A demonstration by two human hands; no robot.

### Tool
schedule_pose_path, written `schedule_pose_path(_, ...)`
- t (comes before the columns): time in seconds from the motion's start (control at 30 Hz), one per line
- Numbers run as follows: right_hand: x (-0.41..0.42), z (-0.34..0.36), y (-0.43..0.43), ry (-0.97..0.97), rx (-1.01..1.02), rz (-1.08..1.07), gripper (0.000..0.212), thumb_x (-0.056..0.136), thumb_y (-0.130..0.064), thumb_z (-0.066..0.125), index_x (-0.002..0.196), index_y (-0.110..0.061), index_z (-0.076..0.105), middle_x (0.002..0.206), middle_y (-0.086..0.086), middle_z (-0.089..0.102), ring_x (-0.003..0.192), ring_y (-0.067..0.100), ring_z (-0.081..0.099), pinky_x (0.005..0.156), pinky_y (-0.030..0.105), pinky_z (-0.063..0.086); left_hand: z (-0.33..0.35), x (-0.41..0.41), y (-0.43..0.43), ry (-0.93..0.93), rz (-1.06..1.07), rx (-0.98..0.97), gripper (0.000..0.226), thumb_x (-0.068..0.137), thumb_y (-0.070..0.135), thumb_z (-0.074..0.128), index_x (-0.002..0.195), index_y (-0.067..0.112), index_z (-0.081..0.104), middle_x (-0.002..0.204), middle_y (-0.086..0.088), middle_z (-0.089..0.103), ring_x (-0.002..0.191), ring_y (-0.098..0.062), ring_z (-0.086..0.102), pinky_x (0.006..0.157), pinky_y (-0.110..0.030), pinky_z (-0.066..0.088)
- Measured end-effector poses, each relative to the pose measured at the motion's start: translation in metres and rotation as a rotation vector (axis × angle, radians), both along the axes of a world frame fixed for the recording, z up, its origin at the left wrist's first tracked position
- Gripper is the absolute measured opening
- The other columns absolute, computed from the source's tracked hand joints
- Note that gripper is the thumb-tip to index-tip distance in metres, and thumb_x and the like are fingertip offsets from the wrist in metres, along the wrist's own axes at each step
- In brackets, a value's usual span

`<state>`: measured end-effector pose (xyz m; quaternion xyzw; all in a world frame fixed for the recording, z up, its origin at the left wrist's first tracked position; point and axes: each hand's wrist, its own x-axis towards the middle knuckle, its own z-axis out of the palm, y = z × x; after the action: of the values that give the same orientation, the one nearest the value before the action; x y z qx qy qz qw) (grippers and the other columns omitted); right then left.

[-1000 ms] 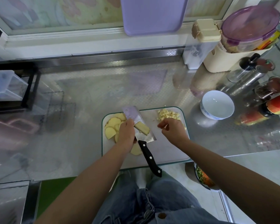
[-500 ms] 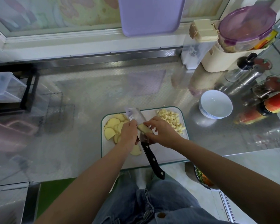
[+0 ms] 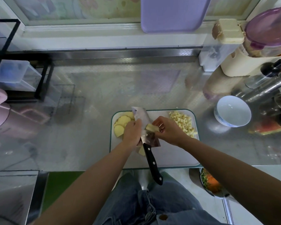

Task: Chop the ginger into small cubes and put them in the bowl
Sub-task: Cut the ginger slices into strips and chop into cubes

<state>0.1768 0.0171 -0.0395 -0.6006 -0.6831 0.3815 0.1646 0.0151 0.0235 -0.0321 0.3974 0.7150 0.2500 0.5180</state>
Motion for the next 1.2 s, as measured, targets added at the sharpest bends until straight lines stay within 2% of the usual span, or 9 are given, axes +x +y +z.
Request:
schedule_pose_path(0.1,0.001,-0.004,0.007,-0.019,0.006,0.018,0.027,0.074,-0.012,0.073,0.099,-0.014,0.062,0.090,-0.002,0.061,0.073,0.014,0.058,0.066,0.028,0.052,-0.003,-0.007,0.003,0.072,0.000,0.038,0.041,0.095,0.020,0.040,0.055,0.017,0.033,0.055,0.001,0.034,0.053,-0.014,0.032,0.053,-0.029,0.024)
schedule_pose_path(0.23,0.001,-0.013,0.010,-0.140,0.032,0.099,0.032,0.076,-0.007,0.069,0.107,-0.006,0.060,0.104,0.010,0.059,0.088,0.023,0.057,0.076,0.028,0.047,-0.003,-0.017,0.007,0.201,0.008,0.083,0.045,0.097,0.021,0.040,0.053,0.017,0.033,0.052,0.002,0.035,0.049,-0.013,0.031,0.048,-0.029,0.021)
schedule_pose_path(0.43,0.002,-0.013,0.007,-0.374,0.193,0.241,0.036,0.081,-0.011,0.063,0.117,-0.007,0.061,0.118,0.013,0.052,0.107,0.027,0.050,0.087,0.033,0.045,-0.004,-0.024,0.008,0.186,0.032,0.129,0.049,0.099,0.022,0.040,0.052,0.017,0.028,0.052,0.002,0.031,0.049,-0.012,0.028,0.048,-0.030,0.018)
schedule_pose_path(0.63,0.017,0.005,-0.001,-0.109,0.341,0.070,0.036,0.090,-0.013,0.061,0.127,-0.014,0.060,0.126,0.008,0.054,0.108,0.021,0.056,0.089,0.038,0.051,-0.003,-0.002,0.013,0.050,0.066,0.059,0.043,0.097,0.026,0.040,0.056,0.017,0.032,0.055,0.000,0.033,0.051,-0.016,0.031,0.051,-0.030,0.022)
schedule_pose_path(0.8,0.033,0.016,-0.027,-0.035,0.181,0.239,0.049,0.097,-0.049,0.027,0.145,-0.040,0.032,0.161,0.002,0.013,0.147,0.022,0.014,0.112,0.042,0.013,-0.001,0.031,0.016,-0.053,0.013,0.003,0.037,0.096,0.028,0.036,0.074,0.004,0.054,0.064,-0.005,0.045,0.060,-0.022,0.046,0.059,-0.035,0.032)
schedule_pose_path(0.9,0.041,0.012,-0.038,-0.100,0.105,0.226,0.051,0.095,-0.054,0.020,0.145,-0.046,0.028,0.162,-0.003,-0.002,0.148,0.016,-0.004,0.112,0.038,0.001,-0.001,0.050,0.018,-0.065,0.000,0.023,0.049,0.099,0.036,0.035,0.060,0.006,0.044,0.055,-0.002,0.038,0.051,-0.020,0.037,0.056,-0.032,0.029)
schedule_pose_path(1.03,0.058,0.003,-0.044,-0.234,-0.020,-0.026,0.047,0.102,-0.043,0.028,0.146,-0.031,0.038,0.162,-0.004,-0.004,0.148,0.018,-0.005,0.116,0.043,0.004,0.000,0.062,0.019,-0.043,-0.063,0.016,0.045,0.101,0.037,0.033,0.060,0.019,0.040,0.064,-0.006,0.043,0.053,-0.018,0.038,0.064,-0.039,0.035)
schedule_pose_path(1.13,0.068,0.001,-0.043,-0.309,0.014,-0.047,0.046,0.103,-0.037,0.032,0.146,-0.021,0.039,0.162,-0.007,-0.003,0.147,0.018,0.000,0.114,0.044,0.012,-0.001,0.064,0.020,-0.001,-0.115,0.000,0.031,0.100,0.029,0.037,0.081,0.012,0.054,0.087,-0.010,0.052,0.072,-0.023,0.050,0.078,-0.041,0.047)
schedule_pose_path(1.2,0.071,0.003,-0.041,-0.340,0.109,-0.060,0.037,0.102,-0.031,0.038,0.134,-0.018,0.052,0.160,-0.003,0.015,0.140,0.023,0.015,0.109,0.042,0.020,0.000,0.065,0.020,0.016,-0.124,0.004,0.035,0.100,0.027,0.037,0.101,0.000,0.060,0.090,-0.013,0.053,0.082,-0.025,0.051,0.081,-0.042,0.048)
